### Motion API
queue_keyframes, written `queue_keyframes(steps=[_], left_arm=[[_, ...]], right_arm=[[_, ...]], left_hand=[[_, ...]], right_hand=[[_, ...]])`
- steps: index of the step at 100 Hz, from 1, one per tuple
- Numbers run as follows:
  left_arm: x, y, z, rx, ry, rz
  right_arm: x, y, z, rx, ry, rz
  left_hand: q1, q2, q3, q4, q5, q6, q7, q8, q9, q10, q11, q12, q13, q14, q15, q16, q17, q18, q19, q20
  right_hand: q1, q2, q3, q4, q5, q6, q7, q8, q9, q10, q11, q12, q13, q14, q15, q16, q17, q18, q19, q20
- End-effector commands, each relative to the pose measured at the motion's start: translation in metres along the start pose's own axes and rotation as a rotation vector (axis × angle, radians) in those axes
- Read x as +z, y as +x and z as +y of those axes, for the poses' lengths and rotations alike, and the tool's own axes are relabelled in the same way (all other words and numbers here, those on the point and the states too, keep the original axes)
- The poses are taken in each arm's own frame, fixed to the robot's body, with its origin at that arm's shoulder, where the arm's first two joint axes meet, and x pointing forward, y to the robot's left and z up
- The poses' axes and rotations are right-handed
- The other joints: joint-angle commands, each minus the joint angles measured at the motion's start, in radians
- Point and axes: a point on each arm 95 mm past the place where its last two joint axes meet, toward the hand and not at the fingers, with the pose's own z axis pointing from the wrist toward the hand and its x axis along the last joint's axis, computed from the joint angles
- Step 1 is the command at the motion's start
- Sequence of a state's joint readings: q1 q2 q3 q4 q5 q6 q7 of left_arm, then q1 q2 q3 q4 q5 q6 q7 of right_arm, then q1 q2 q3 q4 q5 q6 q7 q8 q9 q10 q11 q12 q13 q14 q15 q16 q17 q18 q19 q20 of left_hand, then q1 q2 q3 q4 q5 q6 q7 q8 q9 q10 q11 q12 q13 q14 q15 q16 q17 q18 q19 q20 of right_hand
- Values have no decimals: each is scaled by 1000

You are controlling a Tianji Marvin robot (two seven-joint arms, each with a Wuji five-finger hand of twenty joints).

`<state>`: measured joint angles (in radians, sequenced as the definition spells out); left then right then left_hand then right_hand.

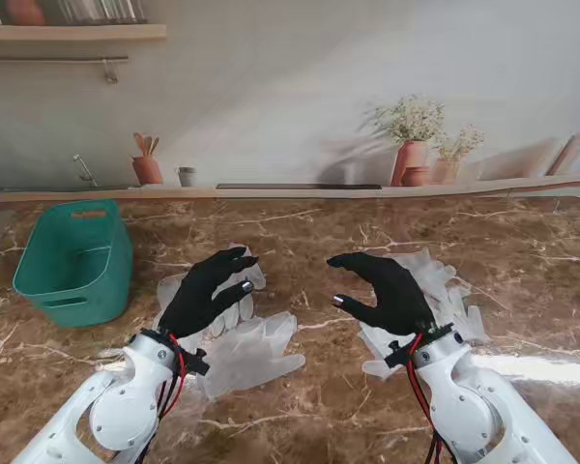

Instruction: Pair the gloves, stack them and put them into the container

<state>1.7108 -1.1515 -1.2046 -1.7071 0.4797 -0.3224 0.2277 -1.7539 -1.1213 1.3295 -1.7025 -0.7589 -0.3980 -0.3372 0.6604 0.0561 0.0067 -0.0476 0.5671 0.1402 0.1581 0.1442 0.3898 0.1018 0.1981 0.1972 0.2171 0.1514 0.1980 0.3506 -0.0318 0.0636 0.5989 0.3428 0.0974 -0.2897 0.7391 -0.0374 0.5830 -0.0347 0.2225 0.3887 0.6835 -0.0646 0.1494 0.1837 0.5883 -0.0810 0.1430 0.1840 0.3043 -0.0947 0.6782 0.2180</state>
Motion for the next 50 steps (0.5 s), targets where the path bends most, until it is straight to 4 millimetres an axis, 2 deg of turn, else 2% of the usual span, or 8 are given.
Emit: queue_keyframes(steps=[1,28,43,50], left_arm=[[-4,0,4,-2,-13,-7],[-8,-1,1,31,-39,3],[-11,-5,-19,87,-47,6],[-14,-9,-34,134,-38,0]], right_arm=[[-5,2,-9,5,14,-18],[-9,1,-10,-1,-5,-27],[-7,-1,-6,-17,-11,-42],[-7,-2,-5,-17,-18,-46]], left_hand=[[-18,-9,-8,33,9,-15,-25,-14,10,-26,18,11,16,-44,-7,-1,-4,-47,4,-19],[-13,-11,-9,32,9,-17,-23,-13,11,-27,16,10,19,-49,-12,-2,-3,-48,-6,-25],[-5,-22,-9,32,11,-27,-20,-11,22,-39,18,10,32,-69,-14,-4,-2,-45,-2,-22],[2,-38,-8,32,15,-27,-18,-10,30,-36,20,11,41,-65,-12,-4,0,-47,4,-18]], right_hand=[[5,9,-19,41,5,0,-2,-9,9,3,-9,-13,14,-33,-10,-20,0,-28,-5,-23],[1,1,11,41,15,-7,10,-9,21,0,-5,-11,24,-32,-6,-17,4,-26,6,-26],[3,-2,22,38,16,-8,13,-9,22,2,-5,-10,27,-31,-5,-15,5,-25,11,-27],[3,-3,25,36,18,-9,15,-9,26,1,-4,-9,29,-30,-4,-14,7,-23,13,-27]])
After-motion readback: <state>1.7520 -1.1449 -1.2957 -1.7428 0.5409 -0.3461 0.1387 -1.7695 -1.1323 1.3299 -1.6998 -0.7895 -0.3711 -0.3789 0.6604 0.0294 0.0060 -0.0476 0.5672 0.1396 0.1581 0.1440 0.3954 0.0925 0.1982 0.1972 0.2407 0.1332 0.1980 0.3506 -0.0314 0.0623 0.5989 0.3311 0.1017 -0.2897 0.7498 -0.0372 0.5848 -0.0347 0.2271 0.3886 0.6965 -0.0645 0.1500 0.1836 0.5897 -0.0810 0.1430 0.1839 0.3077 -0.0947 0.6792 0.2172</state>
